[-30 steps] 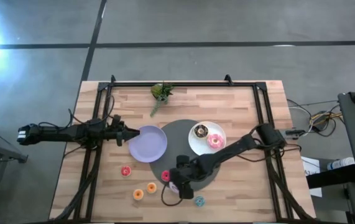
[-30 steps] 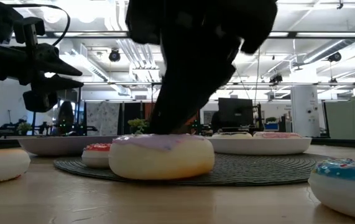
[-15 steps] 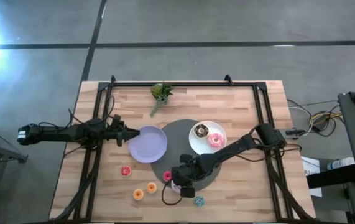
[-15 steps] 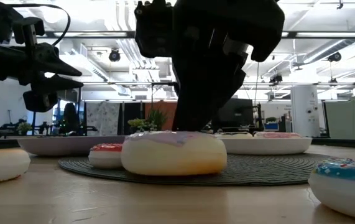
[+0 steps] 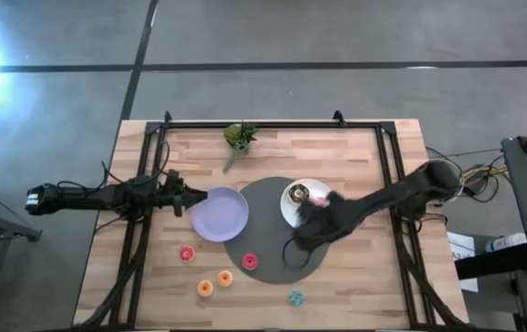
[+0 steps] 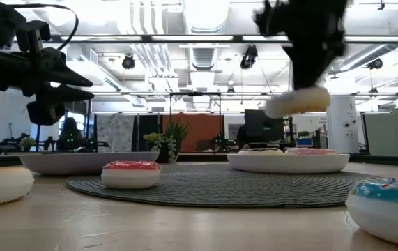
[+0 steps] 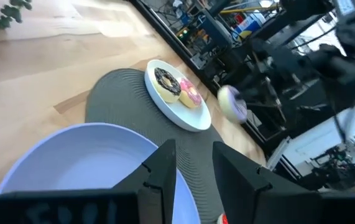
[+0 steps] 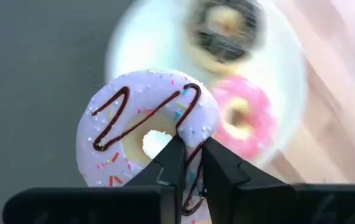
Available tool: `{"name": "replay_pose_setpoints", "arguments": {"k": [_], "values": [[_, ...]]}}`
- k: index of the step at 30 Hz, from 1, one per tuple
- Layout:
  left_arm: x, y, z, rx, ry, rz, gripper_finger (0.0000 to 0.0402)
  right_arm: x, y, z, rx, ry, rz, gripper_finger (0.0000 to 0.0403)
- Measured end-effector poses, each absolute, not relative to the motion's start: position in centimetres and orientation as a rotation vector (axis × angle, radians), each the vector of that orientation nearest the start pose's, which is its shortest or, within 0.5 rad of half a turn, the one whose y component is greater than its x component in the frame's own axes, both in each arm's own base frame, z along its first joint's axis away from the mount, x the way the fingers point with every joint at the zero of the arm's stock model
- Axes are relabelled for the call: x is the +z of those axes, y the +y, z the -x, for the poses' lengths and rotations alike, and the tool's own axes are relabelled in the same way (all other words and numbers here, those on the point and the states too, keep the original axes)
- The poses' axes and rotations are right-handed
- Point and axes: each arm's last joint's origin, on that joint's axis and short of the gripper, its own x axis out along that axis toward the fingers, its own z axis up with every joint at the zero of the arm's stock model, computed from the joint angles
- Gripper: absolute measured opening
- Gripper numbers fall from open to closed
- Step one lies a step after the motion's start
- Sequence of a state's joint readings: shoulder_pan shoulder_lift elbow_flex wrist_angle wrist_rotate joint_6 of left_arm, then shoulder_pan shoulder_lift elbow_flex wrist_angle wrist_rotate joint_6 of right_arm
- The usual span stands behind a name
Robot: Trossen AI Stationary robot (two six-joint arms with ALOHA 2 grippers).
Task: Pick & Place donuts
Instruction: Put the large purple donut on the white plate, then put the small orange donut on the purple plate
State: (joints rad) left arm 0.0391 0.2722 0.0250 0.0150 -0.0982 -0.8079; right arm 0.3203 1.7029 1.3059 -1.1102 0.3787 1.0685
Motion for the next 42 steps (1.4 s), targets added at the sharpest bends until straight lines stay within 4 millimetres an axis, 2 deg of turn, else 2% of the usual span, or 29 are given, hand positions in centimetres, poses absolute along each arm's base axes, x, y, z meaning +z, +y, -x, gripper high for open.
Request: {"name": "replay_pose_setpoints", "arguments": {"k": [3, 7, 12, 15, 22, 27, 29, 31, 34, 36, 38, 42], "values": [[15.0, 0.8, -11.2, 0.246, 0.155, 0.793, 0.008, 22.4, 6.4, -28.6, -0.777, 1.105, -0.526, 0.0045], [15.1, 0.8, -11.2, 0.253, 0.151, 0.798, 0.008, 20.3, 3.8, -28.9, -0.723, 1.058, -0.638, 0.006], [15.1, 0.8, -11.2, 0.252, 0.145, 0.811, 0.008, 17.9, 2.1, -29.3, -0.752, 1.115, -0.641, 0.0101], [15.1, 0.8, -11.2, 0.253, 0.14, 0.83, 0.008, 18.2, 2.2, -29.8, -0.717, 1.123, -0.61, 0.0134], [15.1, 0.8, -11.2, 0.253, 0.141, 0.83, 0.008, 20.3, 2.5, -30.8, -0.643, 1.124, -0.52, 0.0201], [15.1, 0.8, -11.2, 0.254, 0.137, 0.825, 0.008, 19.8, 3.0, -30.3, -0.661, 1.207, -0.446, 0.0222], [15.2, 0.8, -11.2, 0.251, 0.127, 0.832, 0.008, 21.0, 3.4, -30.7, -0.656, 1.147, -0.445, 0.0225], [15.4, 0.8, -11.2, 0.241, 0.103, 0.841, 0.008, 22.6, 4.1, -31.4, -0.599, 1.072, -0.424, 0.0226], [15.5, 0.8, -11.3, 0.234, 0.092, 0.849, 0.008, 24.0, 5.6, -33.4, -0.367, 1.0, -0.34, 0.0226], [15.5, 0.7, -11.3, 0.209, 0.103, 0.877, 0.008, 23.9, 6.6, -34.7, -0.213, 1.006, -0.204, 0.0226], [15.5, 0.4, -11.3, 0.122, 0.147, 0.889, 0.008, 23.3, 7.5, -35.7, -0.129, 1.033, -0.068, 0.0226], [15.3, -0.3, -11.1, -0.006, 0.336, 0.952, 0.0072, 22.6, 7.8, -37.4, -0.148, 1.082, -0.076, 0.0225]]}}
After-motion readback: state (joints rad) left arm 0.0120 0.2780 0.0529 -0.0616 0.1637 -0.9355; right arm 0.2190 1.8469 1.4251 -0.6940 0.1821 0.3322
